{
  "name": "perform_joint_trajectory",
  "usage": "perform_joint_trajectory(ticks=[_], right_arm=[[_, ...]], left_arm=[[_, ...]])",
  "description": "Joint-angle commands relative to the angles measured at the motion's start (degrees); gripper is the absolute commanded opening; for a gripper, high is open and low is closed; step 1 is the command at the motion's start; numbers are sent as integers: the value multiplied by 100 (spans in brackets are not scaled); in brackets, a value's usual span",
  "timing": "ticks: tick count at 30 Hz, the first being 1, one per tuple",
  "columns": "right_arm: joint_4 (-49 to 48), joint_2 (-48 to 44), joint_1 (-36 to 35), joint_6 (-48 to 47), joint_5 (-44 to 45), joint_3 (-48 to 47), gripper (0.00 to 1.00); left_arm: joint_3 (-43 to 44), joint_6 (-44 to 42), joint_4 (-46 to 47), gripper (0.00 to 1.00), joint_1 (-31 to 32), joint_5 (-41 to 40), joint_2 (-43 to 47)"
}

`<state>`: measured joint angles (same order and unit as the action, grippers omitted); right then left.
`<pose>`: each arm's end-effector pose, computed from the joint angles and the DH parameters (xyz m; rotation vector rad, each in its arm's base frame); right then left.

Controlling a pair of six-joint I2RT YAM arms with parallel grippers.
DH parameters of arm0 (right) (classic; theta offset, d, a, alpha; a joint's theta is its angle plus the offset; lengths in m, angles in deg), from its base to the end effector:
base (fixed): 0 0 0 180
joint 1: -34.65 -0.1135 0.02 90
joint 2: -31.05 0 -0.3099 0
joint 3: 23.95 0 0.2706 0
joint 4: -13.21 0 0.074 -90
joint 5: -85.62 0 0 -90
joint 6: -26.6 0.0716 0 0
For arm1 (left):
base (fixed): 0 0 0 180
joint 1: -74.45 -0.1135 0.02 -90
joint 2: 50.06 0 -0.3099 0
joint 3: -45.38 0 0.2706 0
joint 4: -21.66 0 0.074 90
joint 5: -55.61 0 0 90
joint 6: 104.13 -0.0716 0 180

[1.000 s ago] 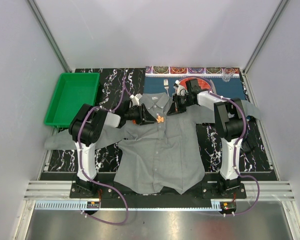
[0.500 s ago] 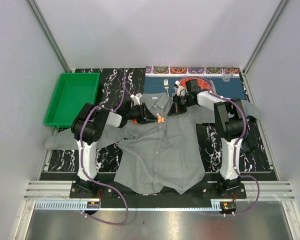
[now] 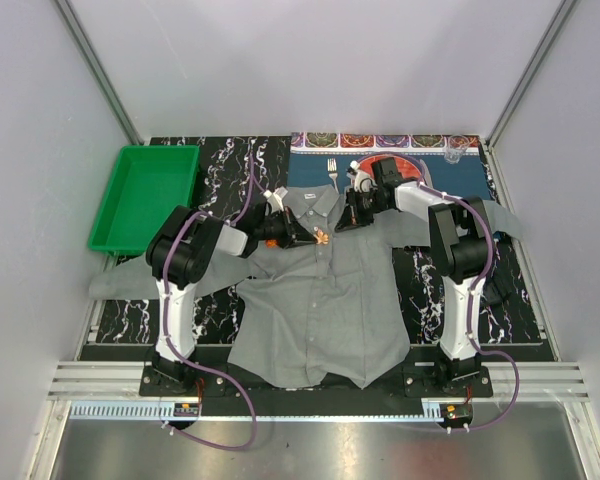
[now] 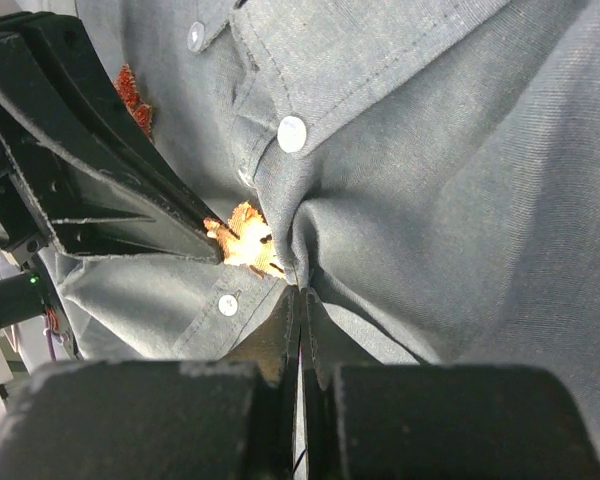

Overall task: Pin the brooch onto the clothing
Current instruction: Pin the brooch to the clothes.

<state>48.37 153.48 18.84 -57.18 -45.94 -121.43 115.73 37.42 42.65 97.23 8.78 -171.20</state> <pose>0.4634 0.1806 0.1503 -0.4733 2.5342 1.0862 0.4059 -0.2236 0.1063 -0.0598 2.3324 -1.5133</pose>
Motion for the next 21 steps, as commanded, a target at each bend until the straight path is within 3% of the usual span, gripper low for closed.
perform_joint_trajectory(ticks=[1,9,12,21], right_arm=[[6,-474,-62,-182,-291,-103,0],[252,-378,-229,-367,-344,-349,1],[367,-334,-291,-428,-361,-454,13],[455,-281,-431,-508,-335,-578,21]], left_arm=[[100,154,434,2,15,-55,-32],[179,101,417,0,15,33,-50],[196,101,408,0,15,24,-50],[267,83,390,0,15,85,-94]])
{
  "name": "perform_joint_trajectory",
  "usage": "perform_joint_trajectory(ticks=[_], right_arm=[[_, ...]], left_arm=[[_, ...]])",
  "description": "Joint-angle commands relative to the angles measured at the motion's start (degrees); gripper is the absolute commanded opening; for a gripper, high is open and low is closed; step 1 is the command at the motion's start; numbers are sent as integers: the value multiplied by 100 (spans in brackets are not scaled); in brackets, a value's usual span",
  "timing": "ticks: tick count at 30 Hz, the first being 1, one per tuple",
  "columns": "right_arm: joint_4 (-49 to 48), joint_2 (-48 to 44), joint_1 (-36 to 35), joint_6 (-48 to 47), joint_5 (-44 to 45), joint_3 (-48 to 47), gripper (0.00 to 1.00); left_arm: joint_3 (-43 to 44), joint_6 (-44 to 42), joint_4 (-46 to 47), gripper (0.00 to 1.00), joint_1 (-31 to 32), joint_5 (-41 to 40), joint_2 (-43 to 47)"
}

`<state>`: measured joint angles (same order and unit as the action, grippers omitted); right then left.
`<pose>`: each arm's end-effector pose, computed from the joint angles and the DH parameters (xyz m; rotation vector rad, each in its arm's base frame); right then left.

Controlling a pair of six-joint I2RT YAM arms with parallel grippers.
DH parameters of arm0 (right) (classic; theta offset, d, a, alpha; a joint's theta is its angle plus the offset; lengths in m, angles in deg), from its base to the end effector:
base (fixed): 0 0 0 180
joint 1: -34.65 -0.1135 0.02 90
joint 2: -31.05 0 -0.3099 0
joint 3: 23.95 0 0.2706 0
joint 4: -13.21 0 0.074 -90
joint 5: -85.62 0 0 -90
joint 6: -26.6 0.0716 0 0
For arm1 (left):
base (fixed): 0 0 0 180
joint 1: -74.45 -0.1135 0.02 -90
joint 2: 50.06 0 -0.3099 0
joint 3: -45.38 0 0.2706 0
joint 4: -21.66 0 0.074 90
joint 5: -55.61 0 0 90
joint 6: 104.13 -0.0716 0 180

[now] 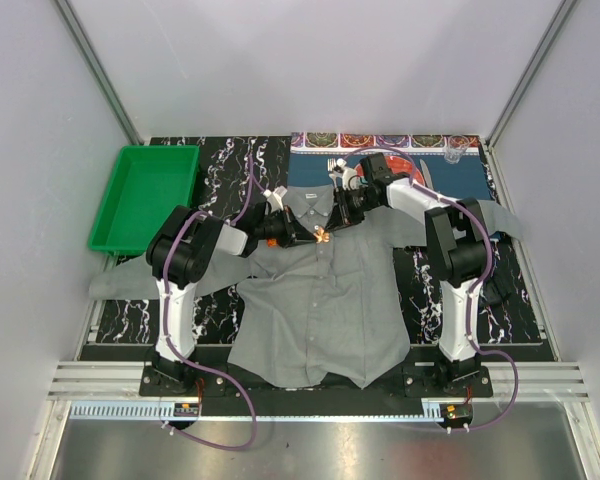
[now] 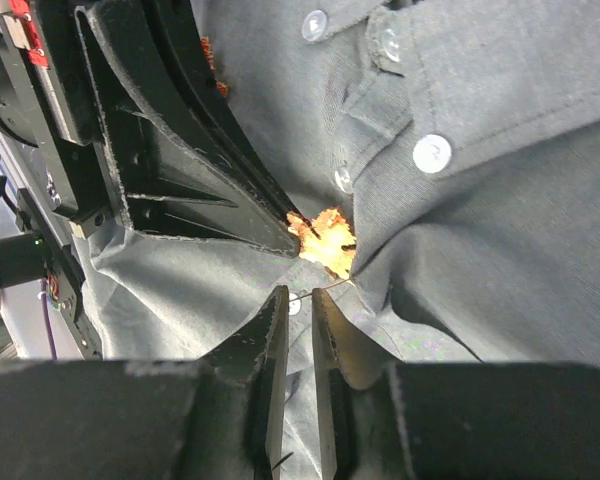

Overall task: Pin the brooch onto the clothing
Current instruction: Pin the brooch to the clothes.

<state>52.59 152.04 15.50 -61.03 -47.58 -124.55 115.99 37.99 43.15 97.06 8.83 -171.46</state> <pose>0.4532 0.2093 0.1759 -0.6413 2.4808 1.1195 0.4082 -0.2231 0.1066 -0.0689 2.3257 -1.5190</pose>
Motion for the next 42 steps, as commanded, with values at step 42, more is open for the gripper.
perform_joint_trajectory(ticks=[42], right_arm=[[296,-375,940,-3373,-1612,-255,20]], left_arm=[[495,-158,76,0,-90,248,-314]])
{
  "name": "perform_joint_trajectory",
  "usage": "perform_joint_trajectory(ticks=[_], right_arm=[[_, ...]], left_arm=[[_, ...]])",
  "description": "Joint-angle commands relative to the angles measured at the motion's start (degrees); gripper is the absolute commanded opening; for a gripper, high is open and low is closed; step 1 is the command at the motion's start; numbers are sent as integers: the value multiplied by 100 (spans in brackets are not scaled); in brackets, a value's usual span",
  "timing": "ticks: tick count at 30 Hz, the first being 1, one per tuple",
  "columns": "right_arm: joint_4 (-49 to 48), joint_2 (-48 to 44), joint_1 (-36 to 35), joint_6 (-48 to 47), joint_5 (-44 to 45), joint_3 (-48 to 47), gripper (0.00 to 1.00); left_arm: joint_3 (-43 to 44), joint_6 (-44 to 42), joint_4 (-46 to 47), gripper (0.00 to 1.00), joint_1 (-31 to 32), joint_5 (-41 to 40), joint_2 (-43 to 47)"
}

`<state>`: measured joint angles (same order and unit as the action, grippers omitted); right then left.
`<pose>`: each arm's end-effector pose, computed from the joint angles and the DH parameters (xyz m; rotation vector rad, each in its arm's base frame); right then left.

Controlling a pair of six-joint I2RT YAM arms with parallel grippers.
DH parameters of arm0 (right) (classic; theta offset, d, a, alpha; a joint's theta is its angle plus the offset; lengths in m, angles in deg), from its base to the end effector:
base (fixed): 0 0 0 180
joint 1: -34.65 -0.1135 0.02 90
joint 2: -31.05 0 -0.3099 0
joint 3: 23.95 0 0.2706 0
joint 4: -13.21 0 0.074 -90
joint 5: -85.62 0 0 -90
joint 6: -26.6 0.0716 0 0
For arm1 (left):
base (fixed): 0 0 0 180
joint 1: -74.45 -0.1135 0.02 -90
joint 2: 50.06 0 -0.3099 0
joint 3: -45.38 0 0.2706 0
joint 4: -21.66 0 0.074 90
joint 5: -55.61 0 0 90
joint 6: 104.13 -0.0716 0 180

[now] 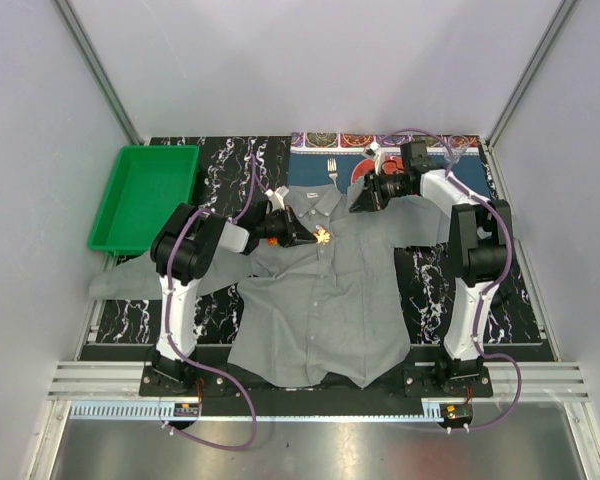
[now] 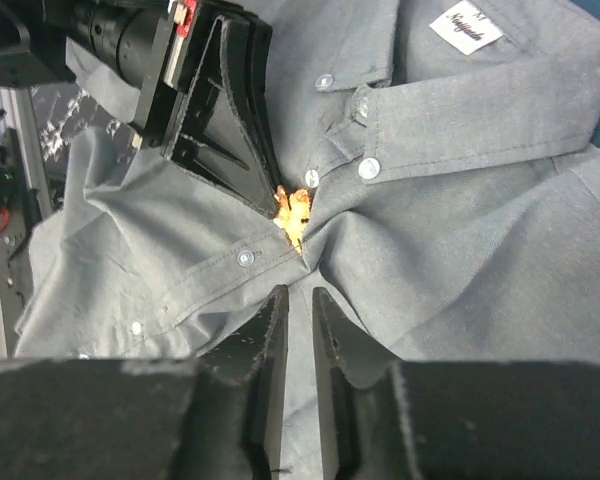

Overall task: Pin the brooch onto the clothing
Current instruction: Pin the brooch to the clothes.

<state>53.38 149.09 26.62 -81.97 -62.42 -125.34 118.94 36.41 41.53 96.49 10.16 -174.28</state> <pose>0.4729 0.1281 0.2158 -0.8734 2.0894 1.1731 0.4198 -0.2241 0.0965 -0.0469 2.3422 -1.5207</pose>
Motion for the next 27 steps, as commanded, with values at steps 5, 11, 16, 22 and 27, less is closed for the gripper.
perform_joint_trajectory(ticks=[5,11,16,22,27], right_arm=[[910,-26,-427,-2518,363,-555,15],[1413,-149,-585,-4048,969,-178,19],[1316,-71,-1015,-4410,1874,51,15],[992,0,-1209,-4252,2113,33,15],[895,123,-1341,-4296,2270,-54,15]], left_arm=[[218,8,238,0,-25,132,-49],[235,25,264,0,-33,141,-49],[235,96,361,0,-33,150,-102],[244,70,352,0,-33,150,-120],[279,70,361,0,-33,159,-111]])
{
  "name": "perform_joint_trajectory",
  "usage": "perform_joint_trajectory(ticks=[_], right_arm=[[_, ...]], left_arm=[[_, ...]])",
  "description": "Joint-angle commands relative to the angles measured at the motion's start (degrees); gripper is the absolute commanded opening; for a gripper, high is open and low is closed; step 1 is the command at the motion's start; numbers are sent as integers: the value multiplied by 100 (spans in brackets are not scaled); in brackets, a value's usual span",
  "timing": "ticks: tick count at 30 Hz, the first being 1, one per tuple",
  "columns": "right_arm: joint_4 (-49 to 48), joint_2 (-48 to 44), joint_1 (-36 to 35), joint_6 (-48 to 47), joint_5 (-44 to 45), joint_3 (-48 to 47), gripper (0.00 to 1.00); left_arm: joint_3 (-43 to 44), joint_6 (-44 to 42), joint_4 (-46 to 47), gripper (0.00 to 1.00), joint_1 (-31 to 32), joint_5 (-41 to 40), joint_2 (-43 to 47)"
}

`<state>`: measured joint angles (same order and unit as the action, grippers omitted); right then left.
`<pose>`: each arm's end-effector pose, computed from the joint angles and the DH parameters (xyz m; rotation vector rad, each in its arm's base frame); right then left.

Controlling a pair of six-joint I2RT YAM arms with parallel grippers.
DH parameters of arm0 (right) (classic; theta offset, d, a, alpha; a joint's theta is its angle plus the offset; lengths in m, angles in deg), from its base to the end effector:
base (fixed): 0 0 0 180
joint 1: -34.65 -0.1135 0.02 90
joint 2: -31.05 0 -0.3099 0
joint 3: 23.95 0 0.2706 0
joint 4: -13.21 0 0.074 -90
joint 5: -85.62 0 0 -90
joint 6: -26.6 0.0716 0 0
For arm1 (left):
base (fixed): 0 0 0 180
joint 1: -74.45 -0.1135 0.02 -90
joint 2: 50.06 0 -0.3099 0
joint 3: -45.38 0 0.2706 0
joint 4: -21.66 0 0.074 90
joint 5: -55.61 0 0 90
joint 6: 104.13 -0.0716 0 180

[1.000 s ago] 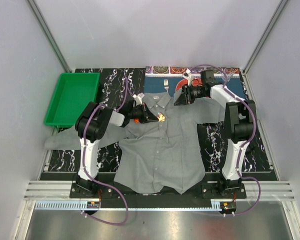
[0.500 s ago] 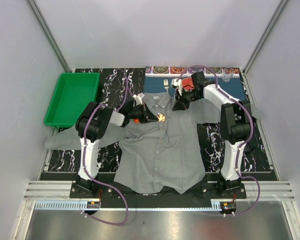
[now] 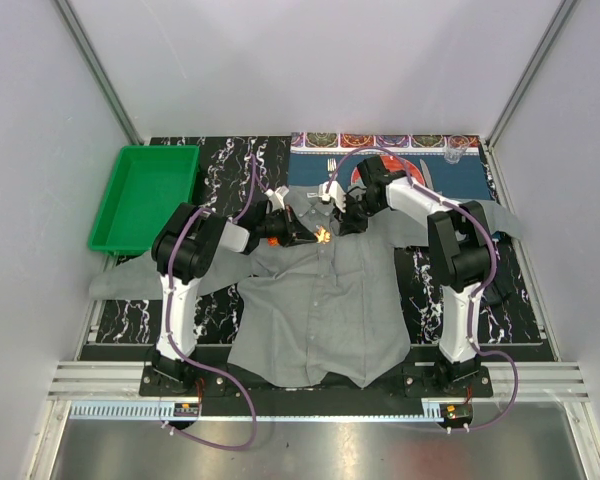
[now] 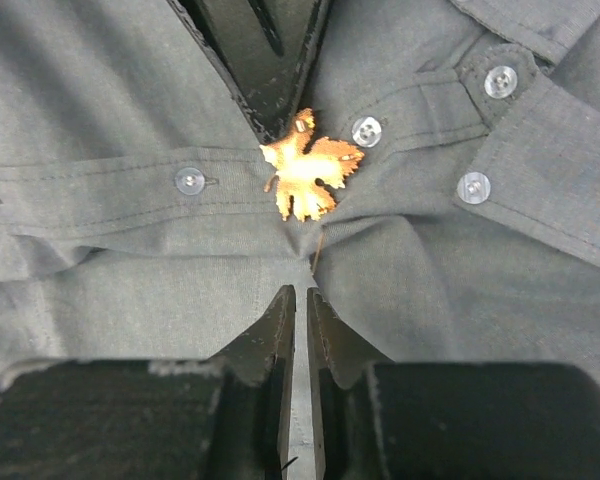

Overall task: Pin the brooch onto the clothing
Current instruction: Pin the brooch to the clothes.

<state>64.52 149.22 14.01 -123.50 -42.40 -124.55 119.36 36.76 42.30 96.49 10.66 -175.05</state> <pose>0.4255 0.2074 0.1834 -1.7439 1.8030 0.6543 0.4217 -0.2254 0.0941 -0.0431 2.3378 -1.5335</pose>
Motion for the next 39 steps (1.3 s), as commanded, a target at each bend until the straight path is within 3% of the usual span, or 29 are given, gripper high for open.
perform_joint_trajectory(ticks=[1,39], right_arm=[[-255,127,-89,-134,278,-151,15],[-774,163,-396,-81,146,-256,13]], left_arm=[[238,26,285,0,-33,108,-26],[370,-247,30,0,-25,196,-26]])
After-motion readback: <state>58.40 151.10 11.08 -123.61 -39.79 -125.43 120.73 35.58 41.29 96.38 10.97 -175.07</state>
